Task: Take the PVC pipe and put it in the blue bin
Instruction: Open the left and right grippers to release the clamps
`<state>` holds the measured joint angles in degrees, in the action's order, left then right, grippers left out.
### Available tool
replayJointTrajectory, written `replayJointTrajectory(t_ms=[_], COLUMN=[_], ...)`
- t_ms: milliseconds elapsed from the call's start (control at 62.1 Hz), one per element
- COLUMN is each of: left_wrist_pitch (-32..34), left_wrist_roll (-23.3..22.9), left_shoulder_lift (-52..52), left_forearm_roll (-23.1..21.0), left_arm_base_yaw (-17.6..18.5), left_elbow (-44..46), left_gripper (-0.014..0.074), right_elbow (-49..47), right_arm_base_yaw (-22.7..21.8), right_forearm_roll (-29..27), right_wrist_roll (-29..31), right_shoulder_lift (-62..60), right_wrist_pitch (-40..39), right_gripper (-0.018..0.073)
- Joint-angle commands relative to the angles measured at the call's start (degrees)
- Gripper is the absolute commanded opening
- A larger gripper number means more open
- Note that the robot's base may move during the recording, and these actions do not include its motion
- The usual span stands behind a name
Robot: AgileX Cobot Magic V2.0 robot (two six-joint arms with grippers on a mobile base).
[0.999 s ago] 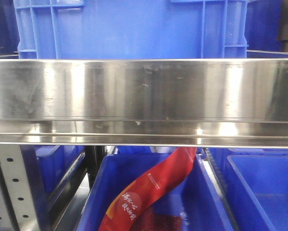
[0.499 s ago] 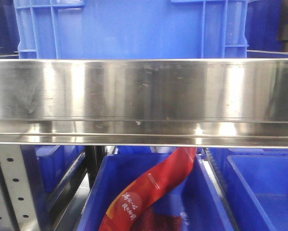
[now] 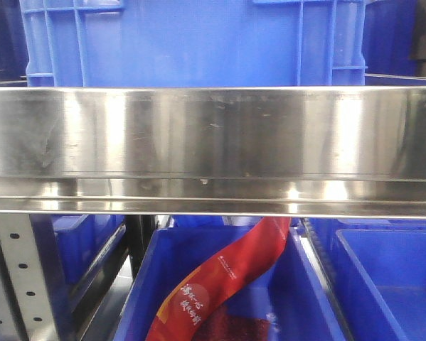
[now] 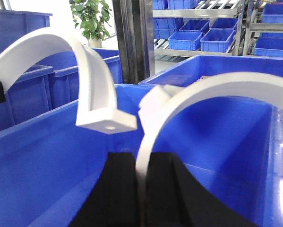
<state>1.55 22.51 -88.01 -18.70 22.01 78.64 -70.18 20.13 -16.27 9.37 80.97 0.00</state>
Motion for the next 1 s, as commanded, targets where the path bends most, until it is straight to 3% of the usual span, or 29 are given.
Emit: replayJointTrajectory(t_ms=[0, 129, 274, 387, 677, 983], left_wrist_pitch=[0.9, 0.4, -0.6, -0.7, -0.9, -1.0], left_wrist_roll=[0.0, 0.0, 0.0, 0.0, 0.0, 0.0], left_shoulder_lift=[0.1, 0.1, 0.1, 0.1, 0.1, 0.1], left_forearm_roll=[-0.4, -0.4, -0.4, -0.4, -0.4, -0.4], left_arm_base_yaw=[-0.2, -0.2, -0.2, -0.2, -0.2, -0.2], left_elbow=[0.4, 0.4, 0.4, 0.4, 0.4, 0.4], left_gripper=[-0.0111, -0.0111, -0.0107, -0.0040, 0.0155, 0.0176], right_elbow=[-0.5, -0.5, -0.5, -0.5, -0.5, -0.5], right_arm_base_yaw=[0.0, 0.0, 0.0, 0.0, 0.0, 0.0], right_forearm_roll=[0.6, 0.6, 0.6, 0.6, 0.6, 0.6], right_wrist_roll=[0.2, 0.2, 0.2, 0.2, 0.2, 0.2], right_shoulder_lift=[0.0, 0.0, 0.0, 0.0, 0.0, 0.0], right_wrist_pitch=[-1.8, -2.2, -2.2, -2.3, -3.4, -3.6], right_gripper=[-0.0157, -0.0075, 0.0084, 0.0157, 0.0174, 0.0174])
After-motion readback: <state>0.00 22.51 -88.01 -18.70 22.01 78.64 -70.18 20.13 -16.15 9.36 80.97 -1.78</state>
